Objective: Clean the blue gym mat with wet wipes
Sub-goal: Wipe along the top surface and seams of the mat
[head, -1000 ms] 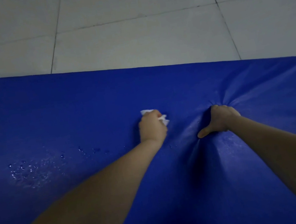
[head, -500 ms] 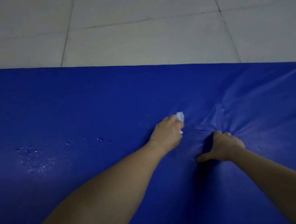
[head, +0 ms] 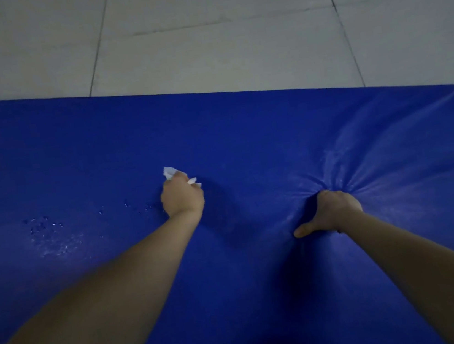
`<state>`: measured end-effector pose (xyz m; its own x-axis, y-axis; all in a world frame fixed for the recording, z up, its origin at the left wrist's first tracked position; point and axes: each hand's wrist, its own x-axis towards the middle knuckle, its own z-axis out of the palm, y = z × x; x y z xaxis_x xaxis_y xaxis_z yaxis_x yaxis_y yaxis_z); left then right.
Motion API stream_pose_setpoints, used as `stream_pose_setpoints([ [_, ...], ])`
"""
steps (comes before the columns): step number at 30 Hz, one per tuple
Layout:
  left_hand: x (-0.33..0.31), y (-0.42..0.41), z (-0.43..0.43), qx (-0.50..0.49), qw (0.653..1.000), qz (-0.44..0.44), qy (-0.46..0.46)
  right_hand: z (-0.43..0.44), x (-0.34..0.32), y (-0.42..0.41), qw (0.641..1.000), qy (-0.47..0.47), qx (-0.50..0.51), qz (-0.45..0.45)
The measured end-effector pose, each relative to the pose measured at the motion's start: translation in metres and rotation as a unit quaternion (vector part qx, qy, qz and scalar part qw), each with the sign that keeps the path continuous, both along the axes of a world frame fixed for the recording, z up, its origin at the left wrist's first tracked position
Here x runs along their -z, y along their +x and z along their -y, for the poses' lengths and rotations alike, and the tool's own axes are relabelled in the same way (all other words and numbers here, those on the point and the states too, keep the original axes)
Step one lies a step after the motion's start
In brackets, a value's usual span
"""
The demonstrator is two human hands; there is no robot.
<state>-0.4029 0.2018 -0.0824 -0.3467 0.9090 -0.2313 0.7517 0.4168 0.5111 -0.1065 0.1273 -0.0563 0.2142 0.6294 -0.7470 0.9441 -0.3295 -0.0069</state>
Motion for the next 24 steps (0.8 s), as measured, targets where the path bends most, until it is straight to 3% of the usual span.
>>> stream_pose_setpoints([
  [4,-0.008,0.06,0.021,0.042,0.995,0.084,-0.017,0.0,-0.001,-0.001,1.0,0.002,0.003,0.003],
  [8,-0.013,0.127,0.055,0.178,0.968,0.168,-0.052,-0.002,-0.001,-0.003,1.0,-0.004,0.002,0.015],
  [10,-0.012,0.152,0.072,0.277,0.95,0.138,-0.038,0.0,0.002,-0.002,1.0,0.009,-0.002,0.013],
  [16,-0.006,0.149,0.084,0.469,0.877,-0.092,0.054,0.007,0.009,0.0,0.999,0.036,0.036,-0.005],
  [18,-0.004,0.126,0.081,0.46,0.872,-0.149,0.076,0.012,0.004,-0.002,0.999,0.02,0.04,-0.01],
  [24,-0.01,0.002,0.061,0.273,0.932,-0.236,0.027,0.021,-0.011,-0.002,0.998,-0.024,-0.063,-0.004],
])
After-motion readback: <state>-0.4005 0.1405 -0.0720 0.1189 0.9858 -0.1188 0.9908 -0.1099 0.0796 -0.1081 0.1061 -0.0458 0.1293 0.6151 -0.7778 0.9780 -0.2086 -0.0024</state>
